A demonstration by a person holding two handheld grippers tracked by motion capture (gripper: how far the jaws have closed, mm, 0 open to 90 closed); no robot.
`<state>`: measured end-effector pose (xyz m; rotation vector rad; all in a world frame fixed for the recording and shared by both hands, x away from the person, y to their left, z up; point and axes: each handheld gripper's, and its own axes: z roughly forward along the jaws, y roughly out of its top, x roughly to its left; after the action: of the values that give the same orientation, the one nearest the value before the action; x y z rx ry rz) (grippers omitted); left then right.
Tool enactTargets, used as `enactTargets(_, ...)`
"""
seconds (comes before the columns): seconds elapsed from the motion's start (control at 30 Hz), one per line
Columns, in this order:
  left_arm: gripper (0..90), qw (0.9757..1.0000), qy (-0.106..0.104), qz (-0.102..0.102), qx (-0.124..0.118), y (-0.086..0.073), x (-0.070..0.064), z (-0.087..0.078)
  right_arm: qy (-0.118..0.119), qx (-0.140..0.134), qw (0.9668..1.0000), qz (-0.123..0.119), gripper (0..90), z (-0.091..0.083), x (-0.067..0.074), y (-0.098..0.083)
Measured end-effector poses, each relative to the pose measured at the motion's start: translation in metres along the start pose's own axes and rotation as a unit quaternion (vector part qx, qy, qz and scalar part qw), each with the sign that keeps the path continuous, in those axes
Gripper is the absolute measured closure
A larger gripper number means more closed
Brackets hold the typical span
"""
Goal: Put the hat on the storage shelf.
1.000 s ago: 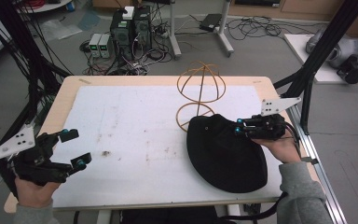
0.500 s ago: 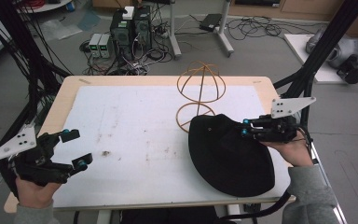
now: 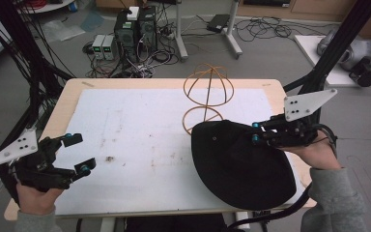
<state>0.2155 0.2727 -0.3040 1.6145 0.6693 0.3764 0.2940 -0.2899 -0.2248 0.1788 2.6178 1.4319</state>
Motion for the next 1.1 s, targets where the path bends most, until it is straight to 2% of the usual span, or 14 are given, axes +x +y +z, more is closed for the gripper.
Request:
enactTargets(0.3, 6.9, 1.0000, 0.000, -0.002, 0.000, -0.001, 0.001, 0.000, 0.020, 0.002, 0.9993, -0.031, 85.4, -0.014, 0.006, 0.030)
enactTargets(0.6, 6.9, 1.0000, 0.001, -0.003, -0.003, 0.000, 0.001, -0.002, 0.034, 0.001, 0.9984, -0.045, 85.3, -0.026, 0.007, 0.052)
enactTargets(0.8, 6.9, 1.0000, 0.002, -0.009, -0.003, -0.003, 0.003, -0.003, 0.041, -0.007, 0.9980, -0.047, 85.4, -0.031, -0.001, 0.062)
enactTargets(0.9, 6.9, 0.9998, 0.016, -0.003, 0.012, -0.005, 0.003, -0.001, 0.041, -0.011, 0.9979, -0.049, 85.3, -0.034, -0.005, 0.069)
enactTargets(1.1, 6.9, 0.9997, 0.018, -0.003, 0.018, -0.007, 0.002, -0.001, 0.037, -0.004, 0.9978, -0.056, 85.3, -0.040, -0.012, 0.092)
